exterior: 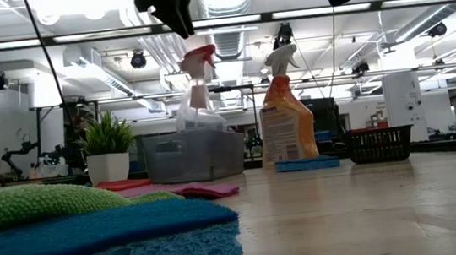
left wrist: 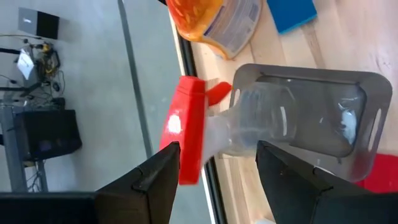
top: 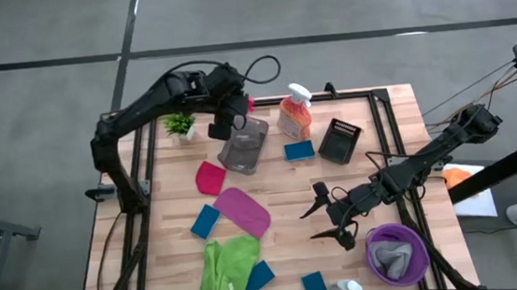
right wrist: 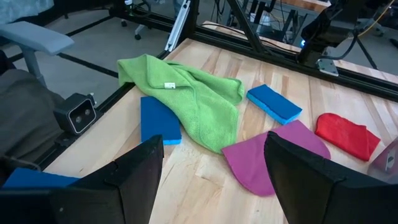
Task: Pick & Place Kitchen Items
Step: Put the transparent spray bottle into the gray bin
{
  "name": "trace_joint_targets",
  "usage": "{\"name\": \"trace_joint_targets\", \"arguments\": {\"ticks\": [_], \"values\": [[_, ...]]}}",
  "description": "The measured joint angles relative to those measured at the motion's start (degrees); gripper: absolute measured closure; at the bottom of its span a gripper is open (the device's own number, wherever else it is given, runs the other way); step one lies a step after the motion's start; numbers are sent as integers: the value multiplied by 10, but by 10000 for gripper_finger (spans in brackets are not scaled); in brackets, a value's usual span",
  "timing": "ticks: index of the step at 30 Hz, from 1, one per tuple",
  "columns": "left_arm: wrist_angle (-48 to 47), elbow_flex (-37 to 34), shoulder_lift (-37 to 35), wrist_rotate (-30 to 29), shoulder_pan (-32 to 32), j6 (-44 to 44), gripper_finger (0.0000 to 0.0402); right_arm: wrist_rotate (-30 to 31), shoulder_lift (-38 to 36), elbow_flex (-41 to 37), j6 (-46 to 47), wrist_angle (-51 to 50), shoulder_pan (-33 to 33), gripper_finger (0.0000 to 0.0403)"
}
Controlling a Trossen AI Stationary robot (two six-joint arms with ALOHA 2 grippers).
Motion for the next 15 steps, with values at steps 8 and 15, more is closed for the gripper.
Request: {"name": "trace_joint_targets", "arguments": {"ticks": [8,15], "values": [[11,0,-16,-3,2,0,189,0,0,0,0,0,0,131],[30,0,-27,-23,3,-4,189,0,0,0,0,0,0,131]]}}
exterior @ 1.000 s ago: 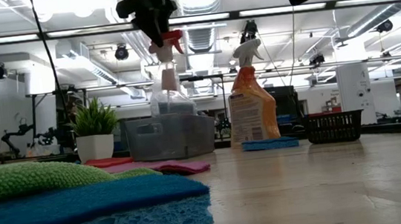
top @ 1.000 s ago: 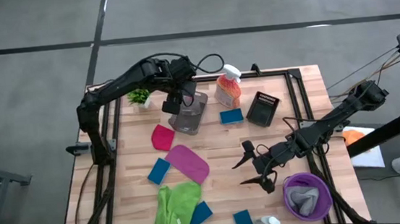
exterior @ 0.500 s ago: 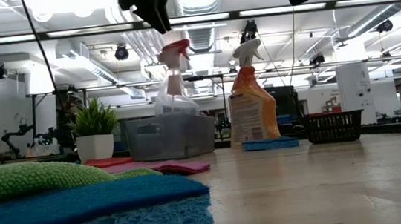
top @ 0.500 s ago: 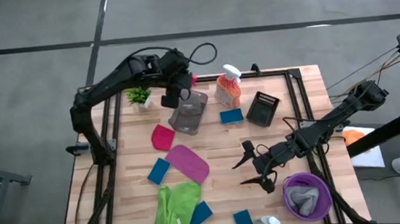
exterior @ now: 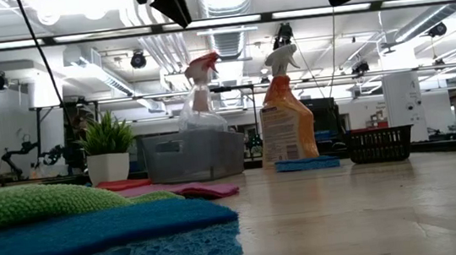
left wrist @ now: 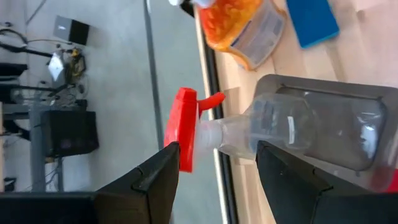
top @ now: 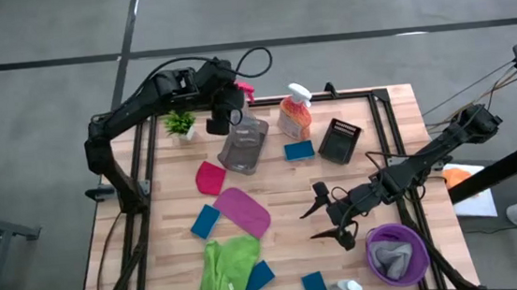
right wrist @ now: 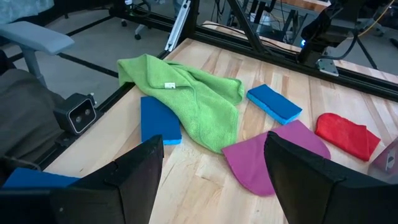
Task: Pick & Place Kitchen Items
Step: Put the transparent spray bottle into the gray bin
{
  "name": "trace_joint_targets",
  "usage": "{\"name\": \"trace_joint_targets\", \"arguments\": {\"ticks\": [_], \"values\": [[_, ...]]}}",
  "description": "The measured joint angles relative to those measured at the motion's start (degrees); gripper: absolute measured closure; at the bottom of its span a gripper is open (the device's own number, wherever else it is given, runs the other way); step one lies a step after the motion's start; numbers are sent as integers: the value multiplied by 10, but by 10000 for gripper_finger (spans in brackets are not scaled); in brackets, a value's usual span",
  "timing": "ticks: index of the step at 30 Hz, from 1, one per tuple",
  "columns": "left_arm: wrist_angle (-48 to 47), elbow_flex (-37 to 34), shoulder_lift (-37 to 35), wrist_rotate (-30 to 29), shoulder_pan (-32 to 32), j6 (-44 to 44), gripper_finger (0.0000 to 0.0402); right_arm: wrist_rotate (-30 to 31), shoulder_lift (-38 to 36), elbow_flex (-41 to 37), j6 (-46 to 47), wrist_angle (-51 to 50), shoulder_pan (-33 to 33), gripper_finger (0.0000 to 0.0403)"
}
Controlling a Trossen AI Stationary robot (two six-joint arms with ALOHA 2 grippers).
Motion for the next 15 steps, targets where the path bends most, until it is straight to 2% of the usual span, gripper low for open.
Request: {"name": "trace_joint_targets", "arguments": {"ticks": [15], "values": [[25,0,-6,3,0,-51,189,0,0,0,0,0,0,131]]}}
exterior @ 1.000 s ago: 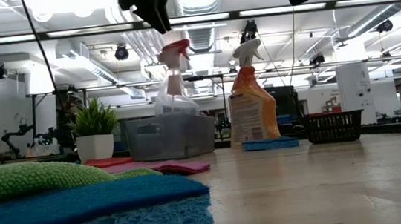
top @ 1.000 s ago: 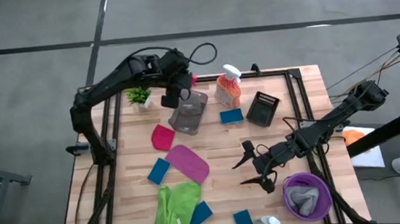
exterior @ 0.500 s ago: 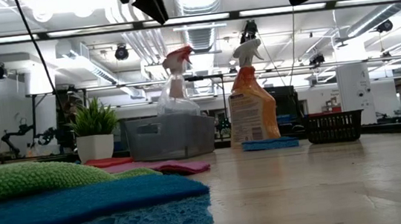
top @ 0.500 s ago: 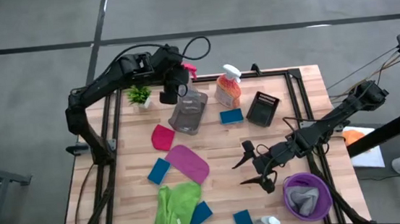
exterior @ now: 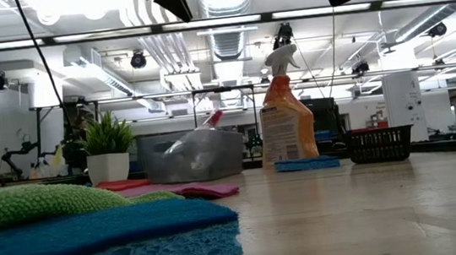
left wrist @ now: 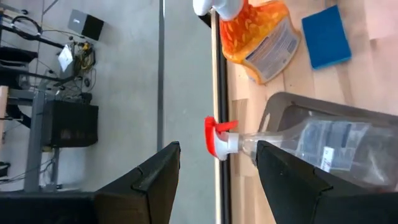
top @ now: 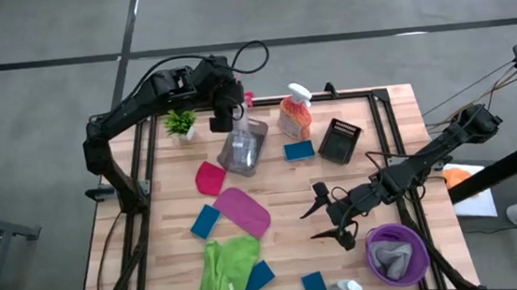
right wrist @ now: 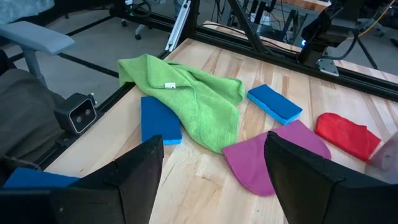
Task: Pick & Place Kitchen Items
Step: Put the transparent spray bottle into the gray bin
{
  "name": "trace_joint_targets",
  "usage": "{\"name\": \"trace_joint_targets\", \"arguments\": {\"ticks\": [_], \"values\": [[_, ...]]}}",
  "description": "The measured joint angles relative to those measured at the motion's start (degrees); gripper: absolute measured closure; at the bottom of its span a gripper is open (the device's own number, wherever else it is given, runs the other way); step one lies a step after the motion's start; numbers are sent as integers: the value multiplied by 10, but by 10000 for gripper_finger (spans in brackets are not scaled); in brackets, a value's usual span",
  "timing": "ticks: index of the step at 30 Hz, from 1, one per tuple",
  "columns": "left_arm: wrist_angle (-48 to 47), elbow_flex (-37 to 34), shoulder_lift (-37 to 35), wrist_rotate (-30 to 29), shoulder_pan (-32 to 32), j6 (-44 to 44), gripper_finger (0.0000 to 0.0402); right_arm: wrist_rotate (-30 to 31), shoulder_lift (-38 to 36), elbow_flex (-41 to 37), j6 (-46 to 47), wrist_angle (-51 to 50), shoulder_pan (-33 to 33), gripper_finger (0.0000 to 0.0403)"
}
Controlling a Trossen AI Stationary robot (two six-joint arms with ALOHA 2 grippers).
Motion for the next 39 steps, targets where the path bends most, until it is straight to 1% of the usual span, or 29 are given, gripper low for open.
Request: {"name": "trace_joint_targets", "arguments": {"ticks": [7,10,12,14,15,17,19,23,25,27,30,32,35,39], "values": [[22,-28,0,63,0,-24,189,0,0,0,0,0,0,131],[52,-35,0,131,0,-48,189,0,0,0,0,4,0,131],[79,-47,-3,201,-1,-65,189,0,0,0,-1,11,0,131],[127,-77,-14,260,-3,-79,190,0,0,0,-3,24,0,131],[156,-99,-21,279,-5,-86,190,0,0,-2,-5,34,0,131],[207,-149,-39,293,-8,-105,190,0,0,-9,-5,51,0,131],[229,-196,-56,293,-9,-135,190,0,0,-10,-6,49,0,131],[203,-280,-85,264,-6,-200,190,0,0,-16,-4,48,0,131],[195,-320,-94,261,-4,-222,190,1,0,-17,-5,47,-2,131],[207,-362,-96,252,-4,-245,190,5,0,-17,-8,49,-10,131],[240,-421,-94,217,-5,-276,190,7,0,-17,-10,52,-26,131],[259,-455,-94,207,-2,-287,190,9,0,-17,-10,54,-34,131],[261,-481,-94,198,3,-289,190,8,0,-17,-10,54,-42,131],[302,-472,-97,122,7,-253,190,7,0,-16,-16,54,-48,131]]}}
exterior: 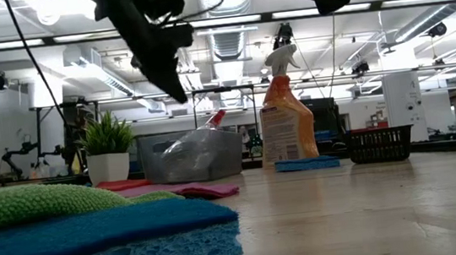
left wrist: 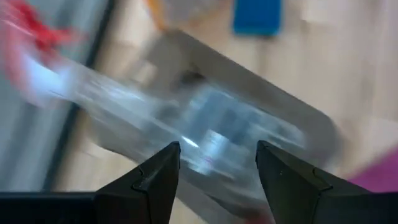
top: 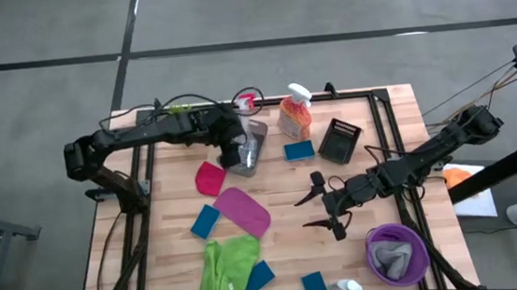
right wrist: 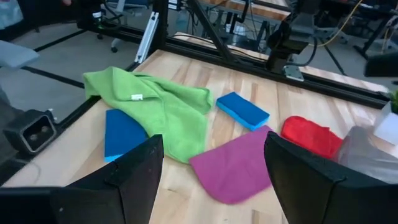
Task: Pick & Place Kitchen Items
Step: Put the transparent spray bottle into the gray bin
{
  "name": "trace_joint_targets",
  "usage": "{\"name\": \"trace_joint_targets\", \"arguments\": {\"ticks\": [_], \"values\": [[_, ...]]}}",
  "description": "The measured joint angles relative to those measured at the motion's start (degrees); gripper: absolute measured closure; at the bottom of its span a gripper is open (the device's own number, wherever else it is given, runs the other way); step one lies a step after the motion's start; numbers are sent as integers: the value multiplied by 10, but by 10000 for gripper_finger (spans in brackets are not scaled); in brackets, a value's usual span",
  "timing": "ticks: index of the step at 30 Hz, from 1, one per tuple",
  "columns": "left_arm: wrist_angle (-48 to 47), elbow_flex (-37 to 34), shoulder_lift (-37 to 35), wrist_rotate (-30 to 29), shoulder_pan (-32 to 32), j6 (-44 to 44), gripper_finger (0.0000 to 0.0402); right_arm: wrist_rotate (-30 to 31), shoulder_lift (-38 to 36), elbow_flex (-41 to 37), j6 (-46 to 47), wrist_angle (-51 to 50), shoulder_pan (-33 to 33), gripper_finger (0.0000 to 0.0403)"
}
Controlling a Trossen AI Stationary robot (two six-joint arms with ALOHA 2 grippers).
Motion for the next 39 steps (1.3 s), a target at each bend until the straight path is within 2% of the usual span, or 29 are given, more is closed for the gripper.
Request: {"name": "trace_joint_targets", "arguments": {"ticks": [2,5,13,16,19,25,29,32,35,39], "values": [[34,16,1,-33,10,35,190,-6,0,2,-4,0,-3,131],[61,52,7,-26,49,90,190,-23,0,2,-5,0,-5,131],[38,178,71,150,187,193,190,-55,0,2,-2,-14,-5,131],[9,221,100,178,213,220,190,-55,0,2,-1,-22,-5,131],[-15,250,130,180,228,219,190,-55,0,2,-1,-24,-5,131],[-18,255,148,182,227,176,190,-29,0,2,-9,-16,-10,131],[8,206,114,305,224,150,190,-16,0,3,-20,18,-20,131],[105,118,62,381,211,120,190,-16,0,3,-25,44,-36,131],[244,3,-12,401,190,68,190,-17,0,3,-20,61,-65,131],[479,-178,-128,391,151,-29,190,-25,0,14,-6,64,-113,131]]}}
